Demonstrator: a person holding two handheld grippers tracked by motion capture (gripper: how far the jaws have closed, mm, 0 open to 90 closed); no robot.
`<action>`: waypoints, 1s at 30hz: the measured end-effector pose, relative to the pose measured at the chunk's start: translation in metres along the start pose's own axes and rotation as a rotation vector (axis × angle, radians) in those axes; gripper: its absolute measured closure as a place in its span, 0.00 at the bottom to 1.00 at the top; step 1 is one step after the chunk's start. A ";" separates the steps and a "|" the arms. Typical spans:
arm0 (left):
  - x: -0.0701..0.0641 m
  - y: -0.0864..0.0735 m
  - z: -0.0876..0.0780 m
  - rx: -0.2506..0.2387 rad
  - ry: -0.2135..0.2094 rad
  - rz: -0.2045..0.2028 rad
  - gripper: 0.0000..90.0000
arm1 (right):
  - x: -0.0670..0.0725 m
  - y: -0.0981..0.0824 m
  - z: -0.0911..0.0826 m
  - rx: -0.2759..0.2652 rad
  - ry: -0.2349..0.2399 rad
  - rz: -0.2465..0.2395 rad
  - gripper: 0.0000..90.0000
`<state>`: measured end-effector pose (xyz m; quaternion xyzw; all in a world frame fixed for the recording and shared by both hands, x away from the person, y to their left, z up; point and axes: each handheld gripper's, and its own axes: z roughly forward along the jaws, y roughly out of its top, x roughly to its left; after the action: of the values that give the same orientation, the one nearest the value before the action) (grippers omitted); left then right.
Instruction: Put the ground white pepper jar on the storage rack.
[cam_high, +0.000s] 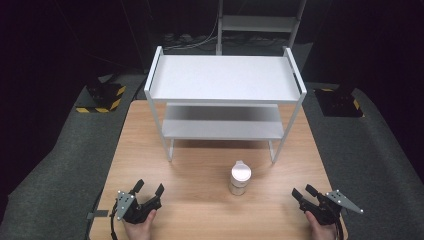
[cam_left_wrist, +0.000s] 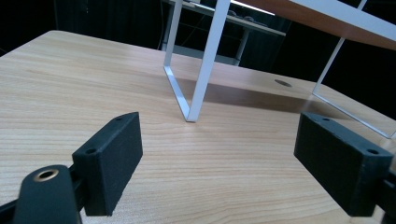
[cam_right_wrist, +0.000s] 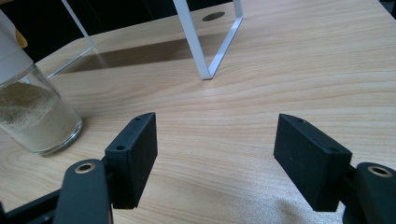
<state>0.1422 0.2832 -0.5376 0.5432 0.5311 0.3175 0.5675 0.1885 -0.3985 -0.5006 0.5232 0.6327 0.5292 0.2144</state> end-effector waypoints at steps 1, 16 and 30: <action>0.000 0.000 0.000 0.002 0.000 0.000 0.17 | 0.000 0.000 0.000 0.001 -0.001 0.001 0.33; 0.001 0.002 0.001 0.014 -0.013 0.009 0.17 | 0.009 -0.003 -0.003 -0.026 -0.042 -0.020 0.35; 0.003 0.003 0.002 0.017 -0.028 0.022 0.17 | 0.060 0.010 0.013 -0.027 0.138 -0.182 0.30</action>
<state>0.1453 0.2857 -0.5359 0.5582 0.5199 0.3116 0.5665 0.1817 -0.3409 -0.4797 0.4232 0.6836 0.5506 0.2246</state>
